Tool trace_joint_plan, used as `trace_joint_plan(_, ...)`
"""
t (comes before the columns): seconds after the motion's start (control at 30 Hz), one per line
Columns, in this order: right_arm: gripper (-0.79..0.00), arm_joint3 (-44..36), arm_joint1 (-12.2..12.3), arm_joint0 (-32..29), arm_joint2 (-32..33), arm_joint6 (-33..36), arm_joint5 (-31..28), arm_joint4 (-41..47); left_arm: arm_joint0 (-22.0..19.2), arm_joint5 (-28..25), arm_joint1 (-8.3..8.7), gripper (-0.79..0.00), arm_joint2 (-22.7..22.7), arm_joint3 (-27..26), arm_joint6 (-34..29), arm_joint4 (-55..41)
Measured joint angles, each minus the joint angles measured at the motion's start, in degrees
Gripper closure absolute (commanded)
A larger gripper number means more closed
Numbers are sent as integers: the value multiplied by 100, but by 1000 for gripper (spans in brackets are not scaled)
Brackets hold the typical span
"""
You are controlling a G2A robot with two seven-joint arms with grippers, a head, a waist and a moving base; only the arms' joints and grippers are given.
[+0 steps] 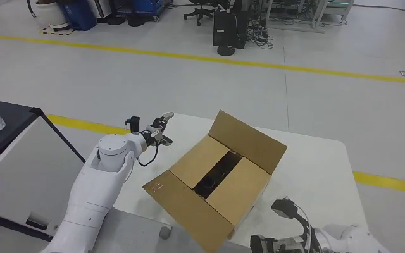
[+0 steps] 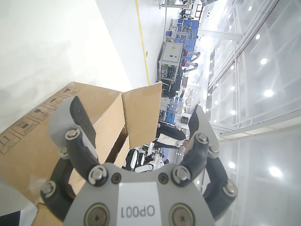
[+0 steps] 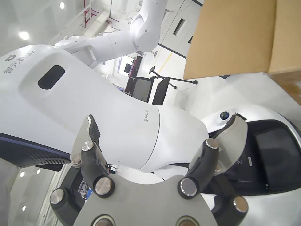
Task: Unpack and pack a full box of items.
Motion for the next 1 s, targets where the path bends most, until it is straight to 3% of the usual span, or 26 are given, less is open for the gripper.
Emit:
trace_joint_plan(0.63,-785,1446,-40,1898,-2994,-2029,-2026,-1077,0,0,0,-785,0,0,0,0)
trace_joint_plan(0.77,-785,1691,-28,2160,-3238,-2680,-2657,-1321,0,0,0,-785,0,0,0,0)
trace_joint_plan(1.0,-785,1742,-4,2309,-2991,-2689,-2686,-970,0,0,0,-785,0,0,0,0)
